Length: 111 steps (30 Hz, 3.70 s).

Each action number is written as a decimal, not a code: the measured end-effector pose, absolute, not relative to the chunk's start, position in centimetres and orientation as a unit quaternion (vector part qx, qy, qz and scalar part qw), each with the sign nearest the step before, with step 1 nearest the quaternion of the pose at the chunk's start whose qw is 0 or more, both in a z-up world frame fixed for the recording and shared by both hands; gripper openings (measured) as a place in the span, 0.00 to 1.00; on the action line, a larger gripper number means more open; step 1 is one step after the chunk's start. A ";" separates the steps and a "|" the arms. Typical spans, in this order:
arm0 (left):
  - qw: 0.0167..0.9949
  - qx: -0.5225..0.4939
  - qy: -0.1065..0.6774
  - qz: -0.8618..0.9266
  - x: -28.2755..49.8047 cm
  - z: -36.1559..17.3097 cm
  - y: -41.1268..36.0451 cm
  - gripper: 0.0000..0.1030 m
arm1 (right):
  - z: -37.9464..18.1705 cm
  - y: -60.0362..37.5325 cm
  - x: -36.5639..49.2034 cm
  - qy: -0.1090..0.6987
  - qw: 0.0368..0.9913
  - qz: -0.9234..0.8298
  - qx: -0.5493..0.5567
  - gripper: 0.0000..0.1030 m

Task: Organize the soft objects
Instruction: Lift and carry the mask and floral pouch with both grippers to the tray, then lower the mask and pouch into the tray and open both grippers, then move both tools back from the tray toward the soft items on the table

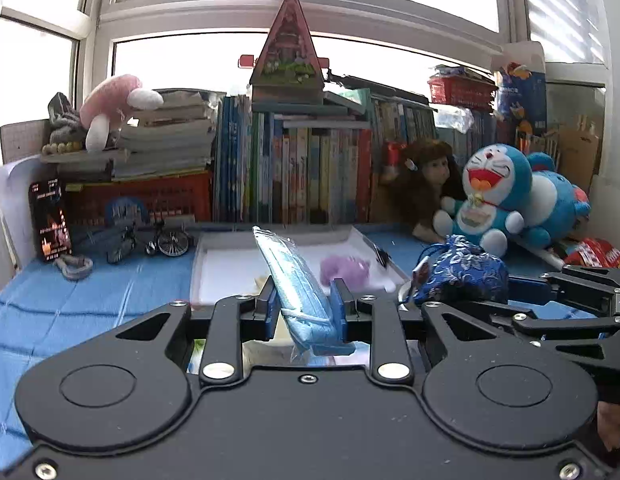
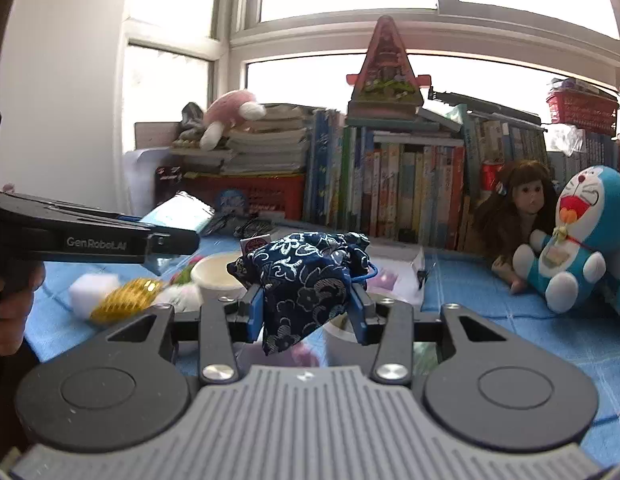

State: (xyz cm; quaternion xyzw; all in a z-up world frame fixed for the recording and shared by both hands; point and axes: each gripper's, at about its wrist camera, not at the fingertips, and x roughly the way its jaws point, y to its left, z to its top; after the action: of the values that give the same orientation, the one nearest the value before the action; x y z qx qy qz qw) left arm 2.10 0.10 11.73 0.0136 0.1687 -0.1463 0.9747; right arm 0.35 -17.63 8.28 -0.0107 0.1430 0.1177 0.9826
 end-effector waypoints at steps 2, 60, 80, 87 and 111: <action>0.975 0.011 0.167 -0.149 3.4 12.6 0.2 0.24 | 9.0 -17.9 1.6 0.145 0.983 0.113 -0.005 0.45; 0.881 -0.040 0.456 -0.117 34.1 3.8 1.3 0.25 | 4.5 -13.0 29.8 0.453 0.887 0.084 0.002 0.47; 0.872 -0.043 0.471 -0.126 35.0 3.4 1.6 0.31 | 4.3 -12.2 30.7 0.471 0.879 0.073 -0.013 0.61; 0.884 -0.035 0.451 -0.122 34.1 4.8 2.3 0.49 | 4.8 -12.7 30.1 0.456 0.887 0.076 -0.005 0.70; 0.923 -0.030 0.353 -0.151 24.0 11.8 3.8 0.69 | 11.1 -15.3 22.1 0.349 0.930 0.117 -0.014 0.83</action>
State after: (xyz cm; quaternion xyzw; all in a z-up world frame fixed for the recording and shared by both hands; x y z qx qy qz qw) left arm 24.00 3.79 11.80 -0.0297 0.3530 -0.1507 0.9229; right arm 22.07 -15.29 11.06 -0.0137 0.3488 0.1173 0.9297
